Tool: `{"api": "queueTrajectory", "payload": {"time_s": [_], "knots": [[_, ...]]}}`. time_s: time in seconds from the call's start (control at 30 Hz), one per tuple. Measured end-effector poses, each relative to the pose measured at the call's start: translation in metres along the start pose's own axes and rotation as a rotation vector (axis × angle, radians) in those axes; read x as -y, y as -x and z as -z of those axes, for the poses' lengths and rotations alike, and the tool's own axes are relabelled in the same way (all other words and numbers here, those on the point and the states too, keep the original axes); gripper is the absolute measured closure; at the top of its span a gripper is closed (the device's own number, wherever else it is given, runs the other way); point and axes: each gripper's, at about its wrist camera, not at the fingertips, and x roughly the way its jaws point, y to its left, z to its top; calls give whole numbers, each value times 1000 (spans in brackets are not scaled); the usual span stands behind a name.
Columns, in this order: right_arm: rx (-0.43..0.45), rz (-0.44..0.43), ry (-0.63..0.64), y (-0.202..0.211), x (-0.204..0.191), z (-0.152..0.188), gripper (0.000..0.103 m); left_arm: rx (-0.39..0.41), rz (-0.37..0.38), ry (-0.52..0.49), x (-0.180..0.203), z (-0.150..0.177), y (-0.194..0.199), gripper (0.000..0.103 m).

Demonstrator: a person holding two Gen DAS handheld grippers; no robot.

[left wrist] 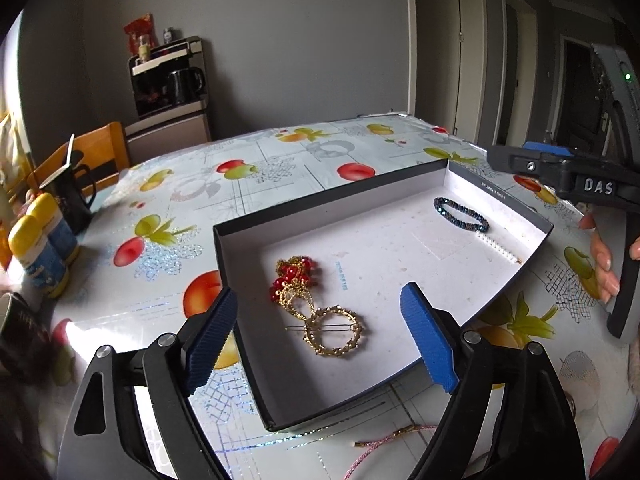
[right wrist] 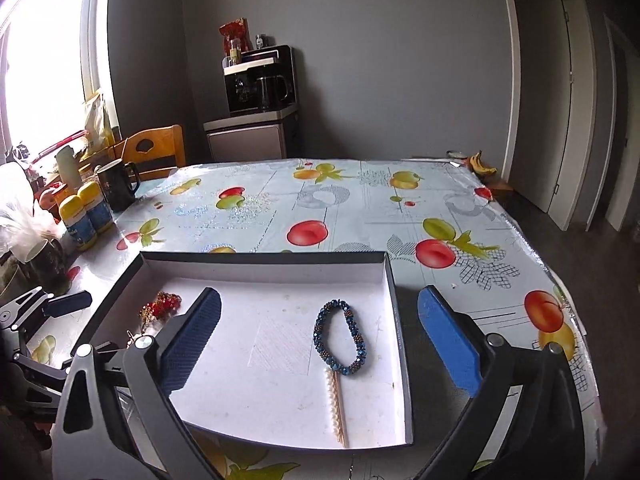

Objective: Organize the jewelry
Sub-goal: 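Open both tools to drop the bracelet and clip inside the box, then withdraw both tools from the box toward the remaining bracelets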

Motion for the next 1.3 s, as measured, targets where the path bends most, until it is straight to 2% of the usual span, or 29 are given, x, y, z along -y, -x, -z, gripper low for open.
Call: {"api": "queueTrajectory", "payload": {"time_s": [0.13, 0.27, 0.37, 0.5, 0.63, 0.7, 0.83, 0.93, 1.03, 1.13, 1.2, 1.3], "knots": [[-6, 13, 29, 21, 3, -1, 6, -21, -29, -22, 2, 1, 4, 16], [-31, 17, 68, 38, 6, 15, 6, -27, -47, -26, 2, -1, 19, 15], [-56, 9, 98, 52, 4, 32, 6, -28, -34, -20, 3, 2, 35, 12], [-87, -23, 119, 70, -2, 56, 6, -58, -27, -43, 5, 22, 54, 11], [-123, -53, 137, 83, -10, 78, 6, -102, 5, -11, -2, 45, 68, 11], [-150, -74, 148, 87, -14, 88, 6, -127, 23, -7, -5, 56, 68, 11], [-188, -116, 137, 91, -21, 101, 6, -171, -8, -2, -9, 71, 59, 11], [-207, -126, 149, 92, -28, 110, 6, -191, 22, 23, -9, 72, 51, 12], [-232, -121, 191, 89, -37, 119, 6, -199, 45, 4, -3, 68, 43, 14], [-251, -135, 212, 87, -43, 126, 6, -214, 39, -16, 2, 67, 34, 22], [-258, -151, 217, 87, -45, 129, 6, -231, 61, -18, 4, 69, 31, 42], [-268, -175, 215, 87, -46, 131, 6, -232, 76, -32, 7, 70, 31, 51]]}}
